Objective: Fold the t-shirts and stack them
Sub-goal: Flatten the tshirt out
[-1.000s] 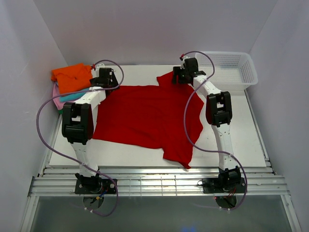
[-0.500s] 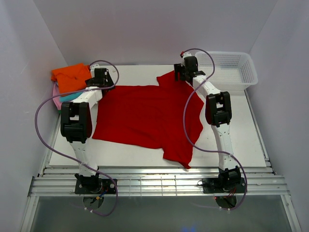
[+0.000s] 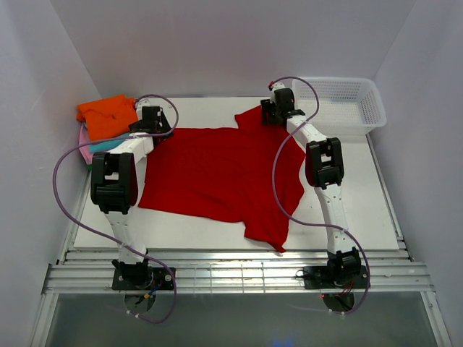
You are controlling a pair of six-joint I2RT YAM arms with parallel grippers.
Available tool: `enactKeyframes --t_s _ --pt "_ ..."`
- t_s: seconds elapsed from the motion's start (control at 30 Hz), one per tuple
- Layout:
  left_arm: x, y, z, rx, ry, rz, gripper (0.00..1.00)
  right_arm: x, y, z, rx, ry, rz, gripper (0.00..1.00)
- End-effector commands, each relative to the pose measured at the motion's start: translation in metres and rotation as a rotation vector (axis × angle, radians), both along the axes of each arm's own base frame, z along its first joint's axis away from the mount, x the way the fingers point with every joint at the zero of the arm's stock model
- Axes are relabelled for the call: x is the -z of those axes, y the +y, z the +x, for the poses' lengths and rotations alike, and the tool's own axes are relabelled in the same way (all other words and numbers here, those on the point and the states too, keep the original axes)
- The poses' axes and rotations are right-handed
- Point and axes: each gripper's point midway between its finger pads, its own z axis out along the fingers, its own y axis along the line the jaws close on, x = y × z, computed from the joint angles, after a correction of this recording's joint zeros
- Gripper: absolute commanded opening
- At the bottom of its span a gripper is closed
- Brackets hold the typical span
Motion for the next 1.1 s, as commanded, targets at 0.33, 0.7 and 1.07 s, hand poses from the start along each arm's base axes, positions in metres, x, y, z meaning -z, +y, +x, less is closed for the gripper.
enactKeyframes --t_s 0.33,0.7,1.07 --pt "-0.009 -0.004 -0.010 -0.005 -0.040 -0.061 0.98 -0.017 -0.014 0.003 0.012 -0.056 -0.054 0.24" --pt "-0.033 0.006 0.042 0.021 -0.156 -0.007 0.98 -0.017 -0.023 -0.009 0.002 -0.034 -0.109 0.13" --pt "0.009 0.019 0.071 0.015 -0.088 0.026 0.88 -0.031 -0.013 -0.016 -0.037 -0.042 -0.085 0.13"
